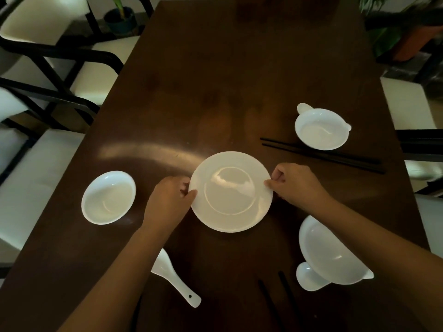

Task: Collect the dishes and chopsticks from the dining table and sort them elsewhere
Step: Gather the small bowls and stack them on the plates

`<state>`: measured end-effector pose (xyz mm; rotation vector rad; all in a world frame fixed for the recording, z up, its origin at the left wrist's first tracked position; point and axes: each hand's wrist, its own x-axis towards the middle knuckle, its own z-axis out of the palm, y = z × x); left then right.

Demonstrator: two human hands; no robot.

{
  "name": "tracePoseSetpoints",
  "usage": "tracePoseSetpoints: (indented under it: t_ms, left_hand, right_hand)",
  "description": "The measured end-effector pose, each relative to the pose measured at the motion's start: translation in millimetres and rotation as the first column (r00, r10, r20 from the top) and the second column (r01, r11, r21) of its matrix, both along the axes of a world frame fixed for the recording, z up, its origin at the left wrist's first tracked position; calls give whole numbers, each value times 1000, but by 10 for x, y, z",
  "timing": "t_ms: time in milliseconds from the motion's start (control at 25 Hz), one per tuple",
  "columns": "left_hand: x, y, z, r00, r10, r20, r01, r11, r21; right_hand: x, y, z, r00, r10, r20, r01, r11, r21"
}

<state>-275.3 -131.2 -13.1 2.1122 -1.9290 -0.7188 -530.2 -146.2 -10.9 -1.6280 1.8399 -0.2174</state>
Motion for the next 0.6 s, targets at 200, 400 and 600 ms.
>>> tracePoseSetpoints:
  t_ms: [200, 400, 600]
  left_hand:
    - [-586, -28, 209, 867, -427, 257, 496, 792, -356]
    - [-1252, -463, 403, 785, -538, 307, 619, 687, -380]
    - [-1785, -1049, 360, 736, -532, 418, 661, 696, -280]
  right_hand:
    - [-315, 116, 306, 900, 42, -433, -288, 803, -522]
    - [-785, 58, 456, 865, -124, -485, -169, 840, -516]
    - [-1133, -337, 364, 866, -266, -424, 49, 888, -457]
